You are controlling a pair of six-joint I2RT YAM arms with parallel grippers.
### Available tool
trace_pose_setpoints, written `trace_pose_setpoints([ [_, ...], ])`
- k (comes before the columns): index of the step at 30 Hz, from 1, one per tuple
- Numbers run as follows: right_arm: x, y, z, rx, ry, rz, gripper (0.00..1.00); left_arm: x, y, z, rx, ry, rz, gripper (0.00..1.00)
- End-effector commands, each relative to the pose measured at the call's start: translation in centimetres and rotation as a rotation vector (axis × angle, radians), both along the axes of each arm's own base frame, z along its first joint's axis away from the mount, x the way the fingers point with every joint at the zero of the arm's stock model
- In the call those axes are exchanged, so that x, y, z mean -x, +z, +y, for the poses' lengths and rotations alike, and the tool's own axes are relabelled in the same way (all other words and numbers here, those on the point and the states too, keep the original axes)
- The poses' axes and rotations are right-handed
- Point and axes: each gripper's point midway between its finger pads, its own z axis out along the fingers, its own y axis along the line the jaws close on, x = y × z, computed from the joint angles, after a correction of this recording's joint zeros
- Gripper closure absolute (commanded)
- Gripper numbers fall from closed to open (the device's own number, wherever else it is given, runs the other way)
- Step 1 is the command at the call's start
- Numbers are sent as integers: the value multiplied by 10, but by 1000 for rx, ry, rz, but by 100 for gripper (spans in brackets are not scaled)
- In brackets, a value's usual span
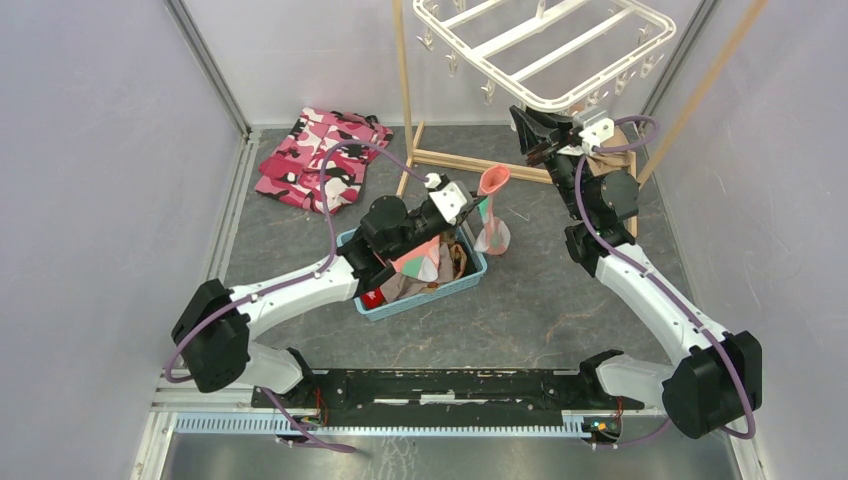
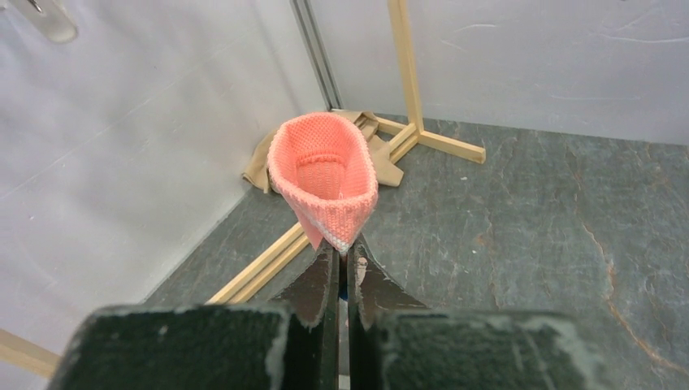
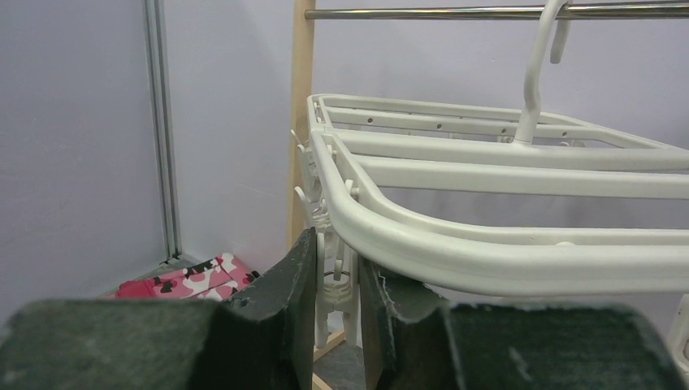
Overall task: Clip the socks to the hanger
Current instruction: Open the clamp at the hanger.
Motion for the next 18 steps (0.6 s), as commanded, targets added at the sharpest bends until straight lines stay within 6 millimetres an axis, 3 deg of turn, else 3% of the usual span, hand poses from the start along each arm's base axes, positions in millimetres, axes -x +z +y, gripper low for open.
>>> trace_pose_setpoints([
  [1, 12, 31, -2, -44, 21, -45, 91, -16, 39, -3, 55, 17, -84, 98],
  [8, 9, 32, -1, -60, 30, 21, 98, -44, 60, 3, 125, 5, -76, 98],
  [18, 1, 25, -4, -85, 9, 113, 100, -56, 76, -4, 159, 20, -119, 98],
])
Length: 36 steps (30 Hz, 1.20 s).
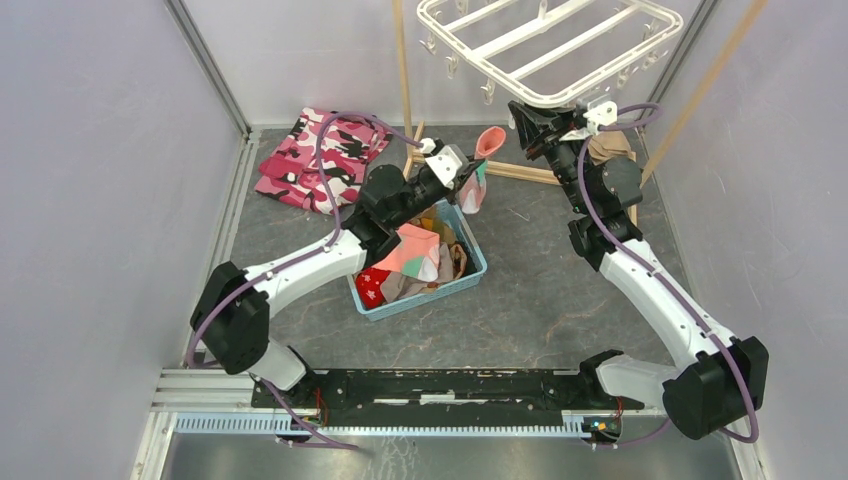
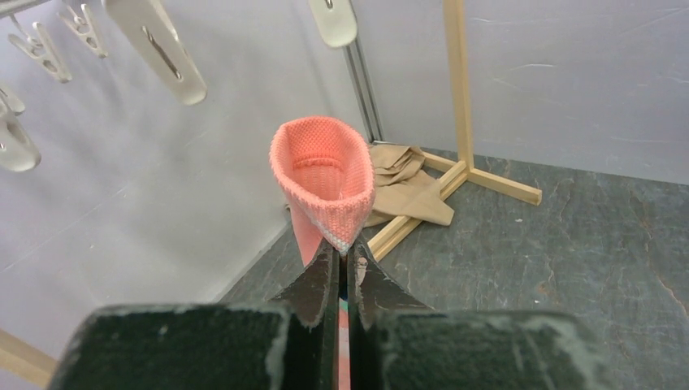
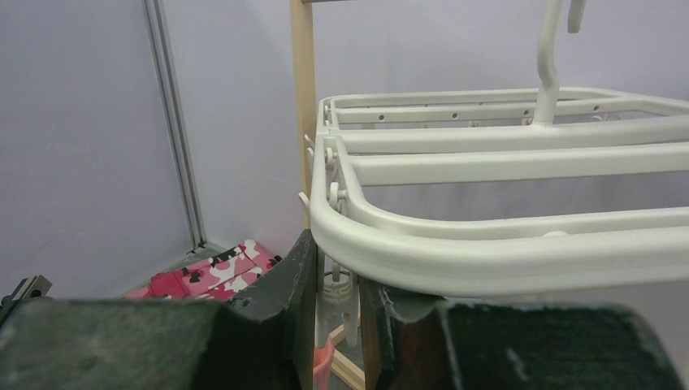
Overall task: Clip the socks to the hanger
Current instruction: Open the clamp at the hanger.
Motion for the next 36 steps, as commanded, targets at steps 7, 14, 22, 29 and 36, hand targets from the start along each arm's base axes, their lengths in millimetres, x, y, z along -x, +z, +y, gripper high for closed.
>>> trace_pose_setpoints([
  [7, -1, 15, -10, -60, -39, 51, 100, -2, 53, -16, 119, 17, -89, 98],
  [14, -3, 13, -10, -70, -44, 66, 100, 0, 56, -29, 123, 5, -93, 98],
  [22, -7, 9, -12, -62, -64, 85, 100, 2, 59, -35, 126, 1, -101, 98],
  [29, -11, 6, -15, -35, -95, 92, 100, 4, 70, -33, 141, 33, -125, 98],
  [36, -13, 3, -13, -26, -90, 105, 100, 10, 75, -37, 145, 30, -143, 98],
])
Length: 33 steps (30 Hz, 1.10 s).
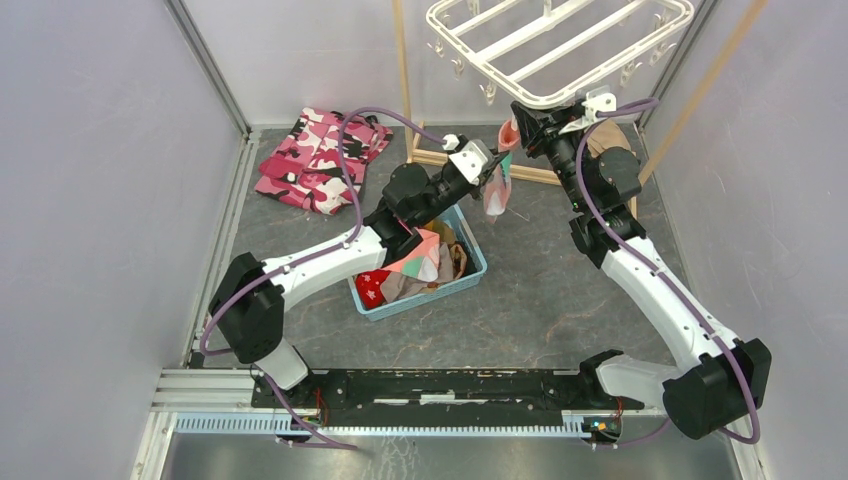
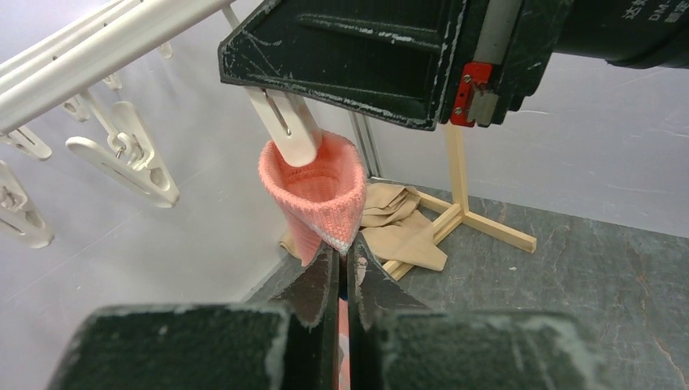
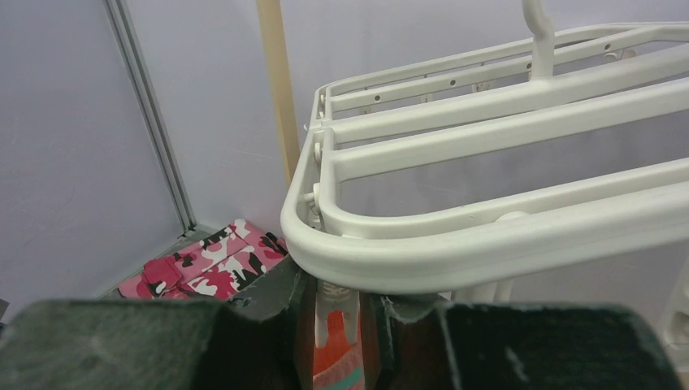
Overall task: Clip the socks to the hanger
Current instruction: Open the clamp at the hanger, then clamp the sock onto the hanger.
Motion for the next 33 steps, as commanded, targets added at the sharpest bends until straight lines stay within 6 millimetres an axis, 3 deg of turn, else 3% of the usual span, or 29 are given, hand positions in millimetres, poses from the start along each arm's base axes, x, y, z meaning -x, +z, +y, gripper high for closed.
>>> trace_pose_setpoints([
  [1, -2, 16, -4, -12, -27, -18, 100, 5, 49, 5, 80, 37, -116, 98],
  [10, 2, 34, -1, -61, 9, -26, 100, 5, 26, 8, 26, 78, -85, 98],
  [17, -3, 33, 1, -87, 20, 48, 100, 8, 10, 13, 14, 78, -50, 98],
  [33, -11, 16, -3, -51, -24, 102, 100, 8, 42, 22, 101, 105, -78, 98],
])
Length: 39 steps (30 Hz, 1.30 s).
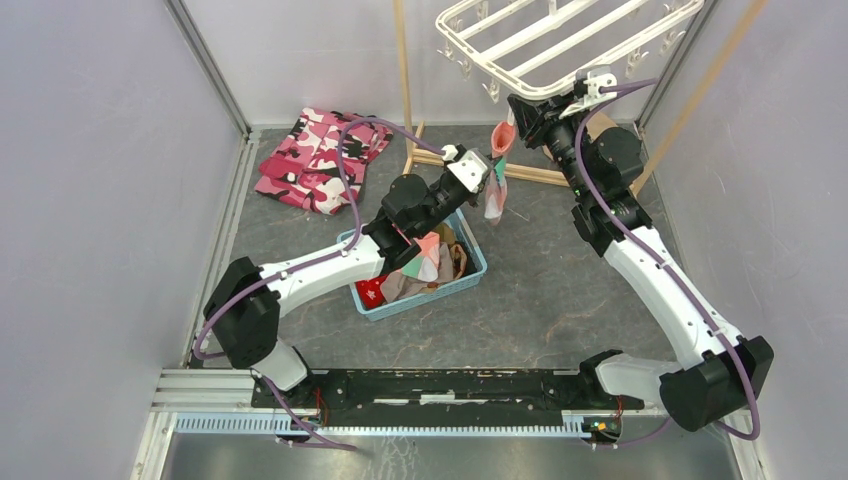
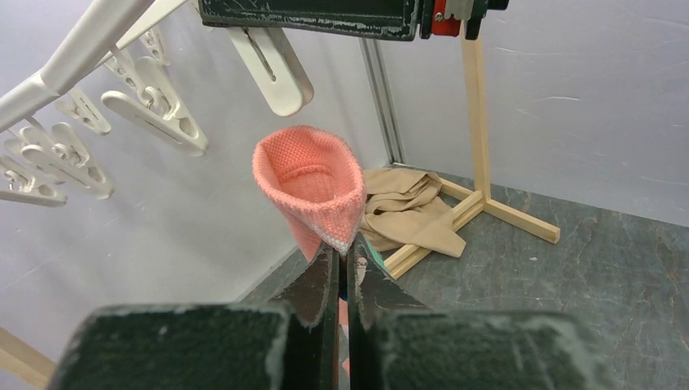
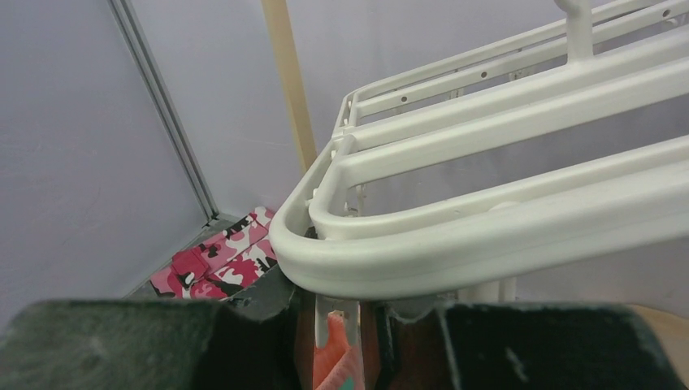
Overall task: Clip the socks to the hanger
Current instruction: Clamp the sock onto the hanger.
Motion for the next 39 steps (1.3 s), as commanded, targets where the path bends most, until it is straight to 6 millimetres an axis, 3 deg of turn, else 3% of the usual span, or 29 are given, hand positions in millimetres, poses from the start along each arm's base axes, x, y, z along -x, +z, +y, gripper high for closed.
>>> trace_pose_setpoints([
  [1, -5, 7, -9, -9, -50, 0, 100, 4, 52, 10, 109, 18, -84, 98],
  [25, -6, -3, -6, 17, -40, 13, 98, 0, 67, -2, 147, -11, -97, 98],
  [39, 6, 9, -10, 30, -37, -29, 39, -1, 62, -6, 145, -17, -78, 98],
])
